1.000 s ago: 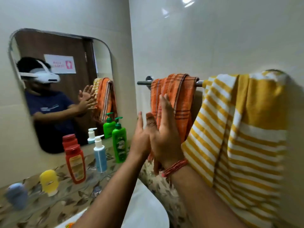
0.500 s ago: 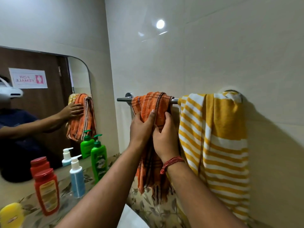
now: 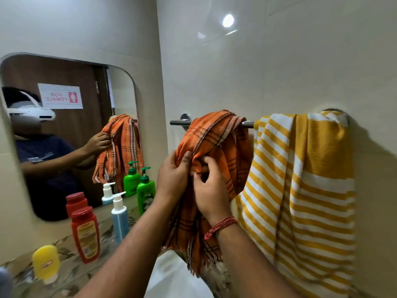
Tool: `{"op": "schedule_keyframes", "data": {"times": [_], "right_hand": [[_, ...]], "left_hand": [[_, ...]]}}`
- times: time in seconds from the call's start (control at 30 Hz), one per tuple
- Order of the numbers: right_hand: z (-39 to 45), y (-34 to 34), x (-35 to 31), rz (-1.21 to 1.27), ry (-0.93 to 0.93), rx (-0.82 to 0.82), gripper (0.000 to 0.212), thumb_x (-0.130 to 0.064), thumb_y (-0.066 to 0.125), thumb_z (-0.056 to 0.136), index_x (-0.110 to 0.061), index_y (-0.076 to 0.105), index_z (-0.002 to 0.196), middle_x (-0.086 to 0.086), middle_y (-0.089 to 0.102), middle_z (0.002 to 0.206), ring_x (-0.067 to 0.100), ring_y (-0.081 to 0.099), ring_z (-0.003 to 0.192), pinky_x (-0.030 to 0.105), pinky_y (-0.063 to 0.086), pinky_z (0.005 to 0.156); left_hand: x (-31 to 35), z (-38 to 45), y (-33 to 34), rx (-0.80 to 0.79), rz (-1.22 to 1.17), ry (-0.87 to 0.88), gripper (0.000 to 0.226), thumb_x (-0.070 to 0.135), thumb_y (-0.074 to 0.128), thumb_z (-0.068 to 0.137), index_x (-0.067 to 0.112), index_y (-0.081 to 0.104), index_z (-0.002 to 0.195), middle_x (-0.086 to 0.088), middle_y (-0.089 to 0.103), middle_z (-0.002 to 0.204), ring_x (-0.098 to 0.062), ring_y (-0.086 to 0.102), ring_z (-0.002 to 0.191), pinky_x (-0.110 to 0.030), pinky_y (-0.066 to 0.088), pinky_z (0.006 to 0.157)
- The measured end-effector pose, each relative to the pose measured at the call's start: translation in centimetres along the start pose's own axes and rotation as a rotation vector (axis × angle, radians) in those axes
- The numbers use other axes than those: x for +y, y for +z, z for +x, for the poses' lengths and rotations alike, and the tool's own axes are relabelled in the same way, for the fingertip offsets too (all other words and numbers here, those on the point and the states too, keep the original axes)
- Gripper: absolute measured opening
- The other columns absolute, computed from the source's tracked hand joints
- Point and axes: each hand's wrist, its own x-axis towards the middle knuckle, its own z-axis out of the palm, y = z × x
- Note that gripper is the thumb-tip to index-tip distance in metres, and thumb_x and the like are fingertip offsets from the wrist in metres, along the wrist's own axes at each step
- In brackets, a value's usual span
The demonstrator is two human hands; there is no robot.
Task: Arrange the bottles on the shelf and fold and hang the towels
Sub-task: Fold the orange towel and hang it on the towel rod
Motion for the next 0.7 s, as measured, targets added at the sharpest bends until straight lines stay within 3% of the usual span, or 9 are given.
{"op": "schedule_keyframes", "data": {"times": [0.1,0.2,0.23,0.27,0.37,0.43,0.5,0.6,0.7], "right_hand": [[0.2,0.5,0.3,0.139,0.09,0.082,0.035,-0.034,0.063,0.094,-0.026,0.055,0.127,-0.014,0.061,0.123,-0.004,0.056,0.112,0.016,0.047,0.097],[0.6,0.6,-0.6,0.254,0.147,0.043,0.049,-0.044,0.06,0.094,-0.025,0.047,0.137,-0.015,0.055,0.129,-0.006,0.049,0.111,-0.006,0.032,0.084],[0.7,0.9,-0.8,0.289,0.16,0.017,0.05,-0.048,0.061,0.092,-0.027,0.046,0.135,-0.014,0.056,0.128,-0.004,0.05,0.11,-0.007,0.032,0.083],[0.8,1.4,-1.1,0.309,0.175,-0.004,0.053,-0.056,0.062,0.088,-0.032,0.045,0.132,-0.015,0.057,0.127,0.0,0.054,0.112,-0.001,0.036,0.088],[0.9,3.1,-1.7,0.27,0.224,-0.038,0.065,-0.079,0.065,0.068,-0.043,0.044,0.118,-0.012,0.064,0.125,0.012,0.062,0.115,0.036,0.047,0.104],[0.8,3.7,-1.8,0.249,0.252,-0.081,0.038,-0.061,0.071,0.079,-0.04,0.05,0.104,-0.006,0.067,0.122,0.015,0.064,0.111,0.038,0.048,0.102],[0.3,4.0,-2.0,0.242,0.28,-0.162,0.014,-0.036,0.068,0.091,-0.031,0.059,0.1,-0.005,0.066,0.117,0.012,0.061,0.106,0.024,0.043,0.093],[-0.6,5.2,-2.0,0.26,0.279,-0.254,0.032,-0.028,0.066,0.093,-0.013,0.063,0.122,0.0,0.068,0.118,0.017,0.063,0.11,0.023,0.043,0.092],[-1.4,6.6,-2.6,0.267,0.263,-0.278,0.036,-0.028,0.066,0.093,-0.014,0.061,0.125,0.0,0.068,0.121,0.02,0.064,0.112,0.034,0.047,0.103]], "left_hand": [[-0.6,-1.7,-1.4,0.036,-0.056,-0.026,0.02,0.035,0.059,0.1,0.026,0.067,0.114,0.006,0.075,0.102,-0.012,0.072,0.096,-0.033,0.059,0.084],[-1.5,-3.5,-2.5,0.013,-0.103,-0.059,0.009,0.033,0.06,0.098,0.036,0.065,0.105,0.009,0.075,0.099,-0.006,0.072,0.092,-0.032,0.059,0.083],[-1.9,-4.1,-2.9,0.006,-0.105,-0.066,0.009,0.033,0.061,0.097,0.037,0.065,0.104,0.009,0.076,0.099,-0.007,0.072,0.093,-0.033,0.059,0.083],[-2.3,-4.7,-3.2,-0.005,-0.114,-0.079,0.011,0.035,0.061,0.096,0.037,0.066,0.106,0.009,0.076,0.101,-0.009,0.073,0.094,-0.035,0.059,0.085],[-3.4,-6.7,-4.1,-0.058,-0.159,-0.141,0.028,0.042,0.061,0.089,0.031,0.064,0.114,0.003,0.076,0.106,-0.016,0.073,0.099,-0.041,0.058,0.089],[-3.9,-7.7,-4.8,-0.081,-0.183,-0.192,0.033,0.04,0.06,0.088,0.027,0.063,0.119,0.003,0.076,0.108,-0.016,0.073,0.1,-0.037,0.059,0.088],[-4.4,-8.4,-5.7,-0.088,-0.218,-0.236,0.037,0.04,0.06,0.089,0.023,0.062,0.122,0.0,0.076,0.111,-0.016,0.073,0.1,-0.031,0.06,0.081],[-4.6,-8.5,-7.1,-0.008,-0.253,-0.255,0.045,0.054,0.062,0.09,0.02,0.06,0.12,-0.007,0.071,0.115,-0.022,0.07,0.106,-0.032,0.058,0.079],[-3.7,-7.9,-8.5,0.021,-0.293,-0.238,0.068,0.063,0.063,0.079,0.024,0.05,0.133,-0.006,0.062,0.132,-0.024,0.062,0.123,-0.045,0.053,0.1]]}}
